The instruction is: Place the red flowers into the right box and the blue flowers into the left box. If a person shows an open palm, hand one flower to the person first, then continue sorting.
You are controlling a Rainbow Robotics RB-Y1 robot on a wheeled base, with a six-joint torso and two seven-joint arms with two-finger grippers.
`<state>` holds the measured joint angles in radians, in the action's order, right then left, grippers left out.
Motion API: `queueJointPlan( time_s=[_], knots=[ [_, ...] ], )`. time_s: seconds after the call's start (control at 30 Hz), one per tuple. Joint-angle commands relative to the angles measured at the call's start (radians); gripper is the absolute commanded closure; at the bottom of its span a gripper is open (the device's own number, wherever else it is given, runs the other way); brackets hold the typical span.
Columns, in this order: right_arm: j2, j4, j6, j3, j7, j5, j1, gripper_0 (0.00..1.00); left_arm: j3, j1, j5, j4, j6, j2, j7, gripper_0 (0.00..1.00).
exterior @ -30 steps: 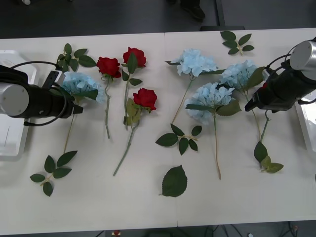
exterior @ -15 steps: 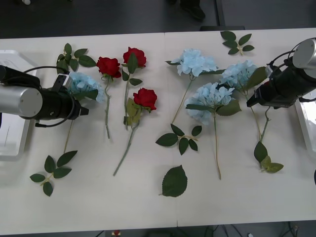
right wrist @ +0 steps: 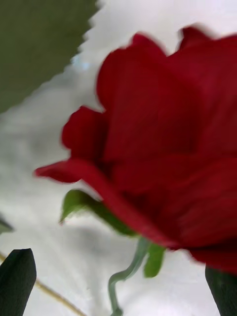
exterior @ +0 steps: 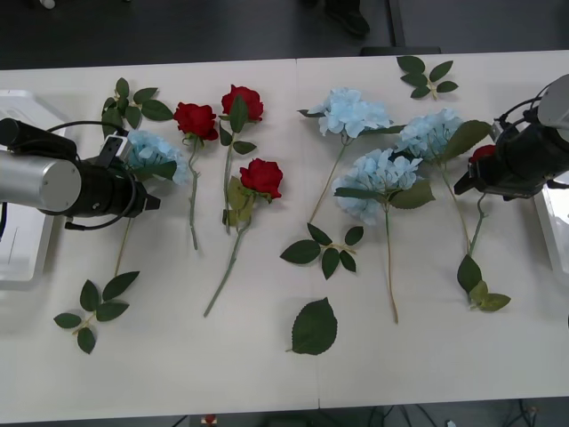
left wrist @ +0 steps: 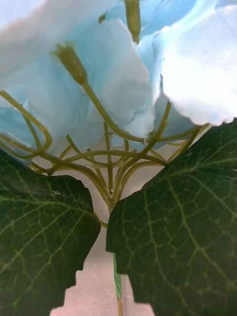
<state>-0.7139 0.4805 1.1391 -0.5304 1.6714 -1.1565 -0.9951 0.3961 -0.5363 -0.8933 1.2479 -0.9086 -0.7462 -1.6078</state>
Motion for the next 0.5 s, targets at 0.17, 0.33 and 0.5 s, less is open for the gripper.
queueJointPlan(
  time_s=[0.17,0.33,0.5],
  knots=[
    [0.005,-0.03,-0.045,-0.017,0.034,0.003,-0.053,0.0,0.013,-0.044,0.019,-0.005,0.013,0.018,-0.032,0.19],
    [0.008,-0.03,-0.036,-0.017,0.047,0.014,-0.053,0.08,0.015,-0.044,0.025,-0.005,0.013,0.018,-0.037,0.56],
    [0.014,-0.03,-0.038,-0.022,0.053,0.028,-0.053,0.29,0.026,-0.044,0.033,-0.005,0.016,0.018,-0.035,0.56]
  ],
)
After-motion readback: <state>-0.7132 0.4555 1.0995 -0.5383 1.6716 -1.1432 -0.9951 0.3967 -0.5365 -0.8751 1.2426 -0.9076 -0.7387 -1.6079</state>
